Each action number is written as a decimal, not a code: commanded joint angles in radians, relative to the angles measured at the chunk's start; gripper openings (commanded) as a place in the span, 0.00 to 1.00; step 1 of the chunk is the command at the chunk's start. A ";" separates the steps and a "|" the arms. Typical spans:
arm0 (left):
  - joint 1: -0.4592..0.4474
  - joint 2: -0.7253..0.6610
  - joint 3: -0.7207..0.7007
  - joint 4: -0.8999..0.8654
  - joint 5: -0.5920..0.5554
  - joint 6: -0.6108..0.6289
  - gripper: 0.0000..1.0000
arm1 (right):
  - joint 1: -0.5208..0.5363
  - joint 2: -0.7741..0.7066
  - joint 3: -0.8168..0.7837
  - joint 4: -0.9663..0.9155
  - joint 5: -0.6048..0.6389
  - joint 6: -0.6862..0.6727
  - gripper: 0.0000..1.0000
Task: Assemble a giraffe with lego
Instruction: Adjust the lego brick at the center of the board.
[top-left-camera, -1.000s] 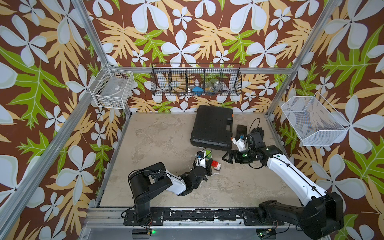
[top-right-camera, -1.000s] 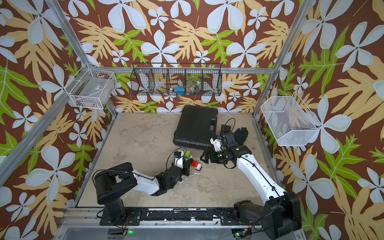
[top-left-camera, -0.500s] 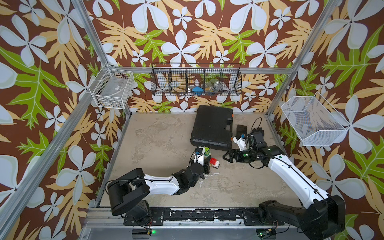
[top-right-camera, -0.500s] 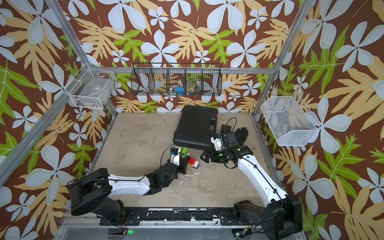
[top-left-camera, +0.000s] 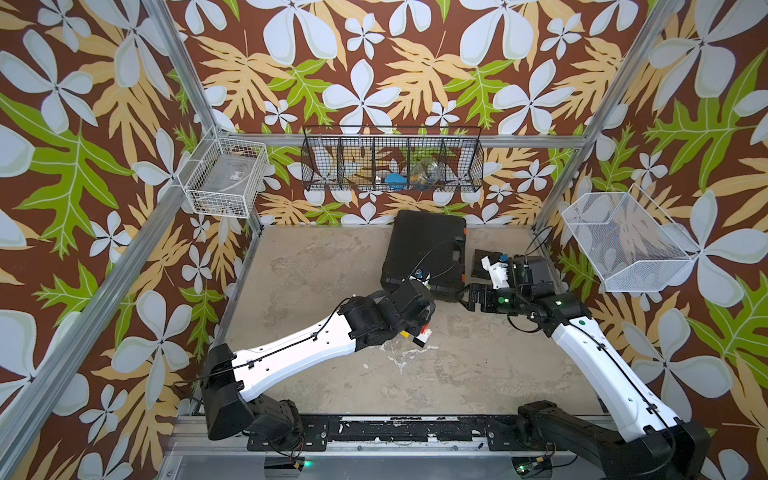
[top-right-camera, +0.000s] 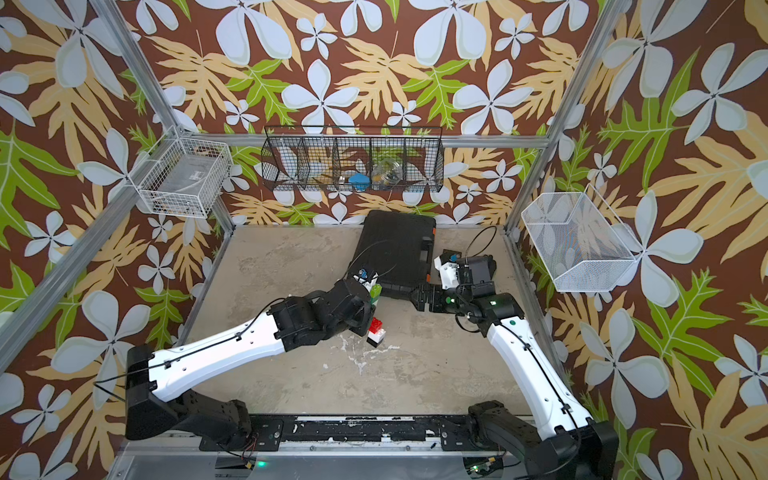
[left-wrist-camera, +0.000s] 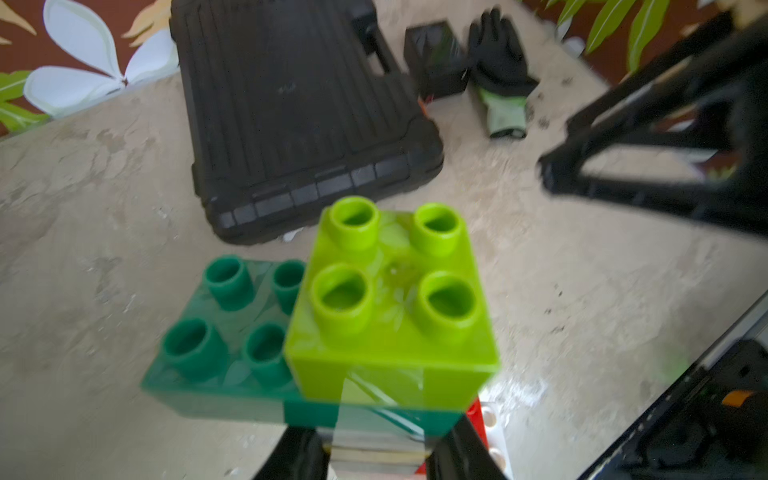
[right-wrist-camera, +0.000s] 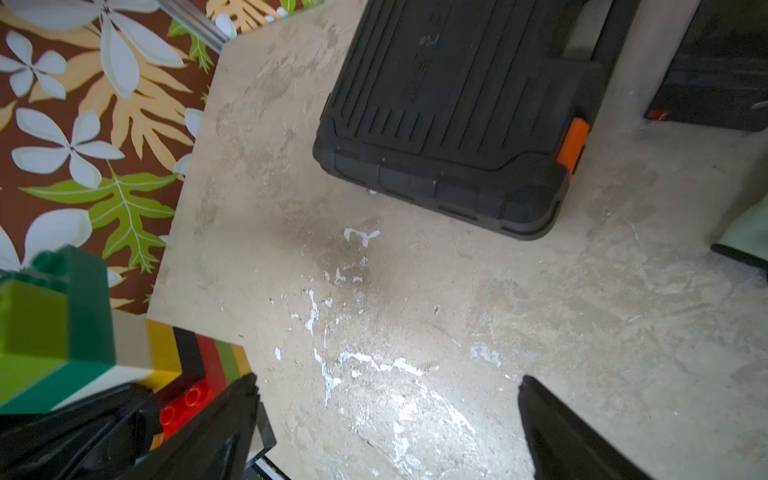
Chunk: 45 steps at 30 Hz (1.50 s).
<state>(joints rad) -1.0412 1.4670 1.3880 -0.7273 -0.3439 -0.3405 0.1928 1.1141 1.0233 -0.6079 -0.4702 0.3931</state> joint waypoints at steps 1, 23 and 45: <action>0.042 0.015 0.043 -0.349 0.045 0.018 0.15 | -0.040 -0.011 -0.006 0.081 -0.047 0.050 0.99; 0.148 0.270 -0.070 -0.350 0.235 0.077 0.19 | -0.115 -0.079 -0.071 0.066 -0.154 0.007 1.00; 0.167 0.241 -0.178 -0.336 0.355 0.088 0.18 | -0.104 -0.033 -0.034 0.053 -0.153 -0.024 1.00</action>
<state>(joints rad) -0.8753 1.7027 1.2091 -1.0626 -0.0174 -0.2573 0.0860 1.0843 0.9821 -0.5518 -0.6273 0.3885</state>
